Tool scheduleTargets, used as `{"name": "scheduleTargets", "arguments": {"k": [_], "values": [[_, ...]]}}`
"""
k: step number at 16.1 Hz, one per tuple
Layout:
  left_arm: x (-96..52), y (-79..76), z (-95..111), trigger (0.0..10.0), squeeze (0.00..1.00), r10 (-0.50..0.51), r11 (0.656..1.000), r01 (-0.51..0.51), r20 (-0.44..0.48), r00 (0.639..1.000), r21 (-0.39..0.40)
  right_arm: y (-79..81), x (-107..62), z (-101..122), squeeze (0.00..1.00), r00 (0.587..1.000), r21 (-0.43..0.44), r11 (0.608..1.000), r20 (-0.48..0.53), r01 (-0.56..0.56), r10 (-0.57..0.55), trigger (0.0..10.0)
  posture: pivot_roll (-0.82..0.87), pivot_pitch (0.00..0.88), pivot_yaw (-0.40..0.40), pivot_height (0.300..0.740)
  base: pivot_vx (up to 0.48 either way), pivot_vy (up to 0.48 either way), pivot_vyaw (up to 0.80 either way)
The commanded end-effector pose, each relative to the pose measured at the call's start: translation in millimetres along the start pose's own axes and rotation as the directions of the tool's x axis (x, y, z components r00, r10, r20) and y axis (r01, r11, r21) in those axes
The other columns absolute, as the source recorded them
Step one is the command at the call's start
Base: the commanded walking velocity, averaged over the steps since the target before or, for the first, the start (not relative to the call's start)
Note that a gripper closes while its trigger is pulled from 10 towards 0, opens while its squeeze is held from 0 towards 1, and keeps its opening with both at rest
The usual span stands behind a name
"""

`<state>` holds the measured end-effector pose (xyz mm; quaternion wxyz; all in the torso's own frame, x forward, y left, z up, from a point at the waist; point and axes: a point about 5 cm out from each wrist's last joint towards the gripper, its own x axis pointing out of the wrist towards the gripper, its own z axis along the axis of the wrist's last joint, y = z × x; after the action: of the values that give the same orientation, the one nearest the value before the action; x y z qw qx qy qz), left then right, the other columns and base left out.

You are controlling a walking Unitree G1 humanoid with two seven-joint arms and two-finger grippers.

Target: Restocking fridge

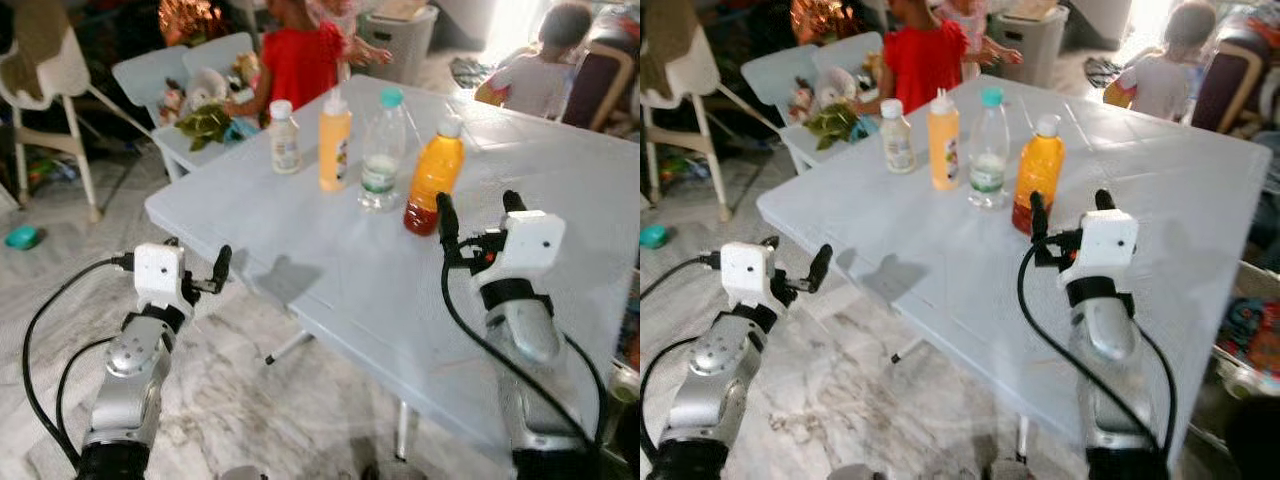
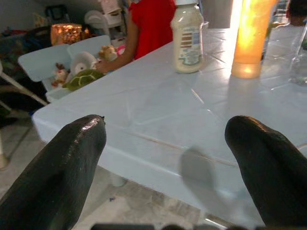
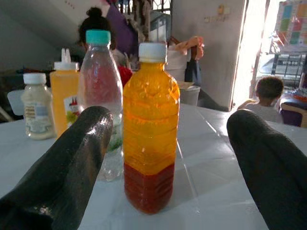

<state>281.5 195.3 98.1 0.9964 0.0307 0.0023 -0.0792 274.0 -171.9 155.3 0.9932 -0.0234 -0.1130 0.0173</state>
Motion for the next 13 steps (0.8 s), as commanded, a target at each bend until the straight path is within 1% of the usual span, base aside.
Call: {"name": "scheduleTargets", "arguments": {"k": [1, 2, 5, 7, 9, 12, 13], "values": [[3.9, 2.8, 5.6, 10.0, 0.0, -0.008, 1.0, 0.008, 0.012, 1.0, 0.007, 7.0, -3.0, 1.2, 0.0, 1.0, 0.009, 1.0, -0.004, -0.01, 0.01, 10.0, -0.06, 0.0, 0.047, 0.74, 0.285, 0.386, -0.8], [6.2, 2.5, 6.6, 10.0, 0.0, -0.007, 1.0, 0.007, 0.016, 1.0, 0.004, 9.1, -4.5, 0.3, 0.0, 1.0, 0.014, 1.0, -0.008, -0.01, 0.01, 10.0, -0.06, 0.0, 0.047, 0.74, 0.285, 0.386, -0.8], [8.1, -1.8, 6.2, 10.0, 0.0, -0.011, 1.0, 0.011, 0.022, 1.0, -0.005, 8.2, -4.5, 0.3, 0.0, 1.0, 0.012, 1.0, -0.009, -0.007, 0.007, 10.0, -0.07, 0.0, 0.046, 0.74, 0.274, 0.395, -0.8], [7.6, -6.9, 4.0, 10.0, 0.0, -0.023, 1.0, 0.023, 0.018, 1.0, -0.014, 6.4, -5.6, 0.9, 0.0, 1.0, 0.008, 1.0, -0.011, -0.001, 0.002, 10.0, -0.08, 0.0, 0.047, 0.74, 0.27, 0.398, -0.55], [9.1, -11.1, 2.8, 10.0, 0.0, -0.035, 0.999, 0.035, 0.016, 0.999, -0.014, 7.3, -6.9, -0.1, 0.0, 1.0, 0.002, 1.0, -0.014, -0.004, 0.004, 10.0, -0.08, 0.0, 0.047, 0.74, 0.281, 0.384, 0.0], [10.1, -13.4, 1.6, 10.0, 0.0, -0.032, 0.999, 0.033, 0.01, 0.999, -0.04, 8.8, -7.8, 0.3, 0.0, 1.0, 0.002, 1.0, -0.012, -0.017, 0.017, 10.0, -0.08, 0.0, 0.044, 0.74, 0.275, 0.393, 0.0], [9.6, -13.3, 1.7, 10.0, 0.0, -0.034, 0.999, 0.035, 0.016, 0.999, -0.026, 9.1, -8.1, 0.2, 0.0, 1.0, 0.004, 1.0, -0.012, -0.02, 0.02, 10.0, -0.08, 0.0, 0.042, 0.74, 0.266, 0.401, 0.0]]}}
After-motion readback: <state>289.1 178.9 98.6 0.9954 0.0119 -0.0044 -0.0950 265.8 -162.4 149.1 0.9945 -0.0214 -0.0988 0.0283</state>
